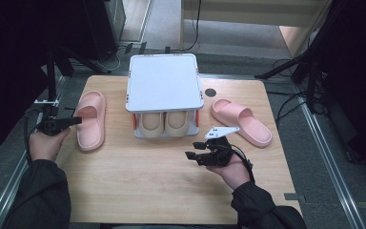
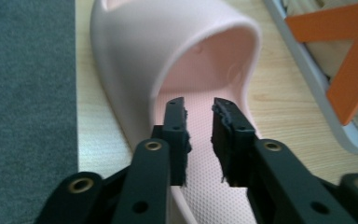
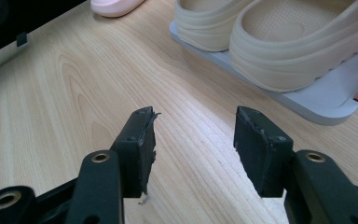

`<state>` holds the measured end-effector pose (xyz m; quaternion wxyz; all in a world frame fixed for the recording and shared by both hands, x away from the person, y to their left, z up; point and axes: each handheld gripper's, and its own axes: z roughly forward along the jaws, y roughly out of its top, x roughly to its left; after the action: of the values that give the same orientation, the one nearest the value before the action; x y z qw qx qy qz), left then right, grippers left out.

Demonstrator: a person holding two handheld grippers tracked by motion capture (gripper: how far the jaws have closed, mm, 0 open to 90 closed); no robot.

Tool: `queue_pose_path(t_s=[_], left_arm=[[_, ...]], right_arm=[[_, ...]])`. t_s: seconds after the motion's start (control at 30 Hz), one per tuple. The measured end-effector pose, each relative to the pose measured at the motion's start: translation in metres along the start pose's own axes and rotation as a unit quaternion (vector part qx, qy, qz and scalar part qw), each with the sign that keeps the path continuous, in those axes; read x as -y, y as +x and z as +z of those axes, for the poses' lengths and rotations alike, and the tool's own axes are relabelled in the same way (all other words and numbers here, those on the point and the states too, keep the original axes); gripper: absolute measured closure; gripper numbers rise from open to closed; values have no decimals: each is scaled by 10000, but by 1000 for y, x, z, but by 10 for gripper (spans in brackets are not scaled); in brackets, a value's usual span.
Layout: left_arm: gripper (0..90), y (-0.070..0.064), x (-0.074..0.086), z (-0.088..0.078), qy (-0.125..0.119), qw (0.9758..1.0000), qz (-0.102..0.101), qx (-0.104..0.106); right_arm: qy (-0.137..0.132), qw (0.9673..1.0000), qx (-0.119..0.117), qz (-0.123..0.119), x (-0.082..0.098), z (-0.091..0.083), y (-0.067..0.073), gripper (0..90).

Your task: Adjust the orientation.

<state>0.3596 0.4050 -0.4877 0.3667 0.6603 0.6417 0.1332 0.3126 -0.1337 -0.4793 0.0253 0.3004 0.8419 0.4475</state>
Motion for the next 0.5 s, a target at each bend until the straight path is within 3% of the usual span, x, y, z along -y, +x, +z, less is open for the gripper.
queue_pose_path(t_s=[0.13,0.23,0.37,0.5], left_arm=[[622,1,-2,-4,-115,9999,29,-91],[590,4,-3,-2,-198,9996,108,-156],[560,11,-5,3,-148,9998,-58,-105],[537,15,-6,11,-75,9998,-101,-123]], right_arm=[[25,10000,39,1,1,-1,1,489],[42,10000,57,17,2,-2,1,489],[-17,9999,118,68,5,-6,-1,489],[-50,9997,205,159,9,-12,-2,489]])
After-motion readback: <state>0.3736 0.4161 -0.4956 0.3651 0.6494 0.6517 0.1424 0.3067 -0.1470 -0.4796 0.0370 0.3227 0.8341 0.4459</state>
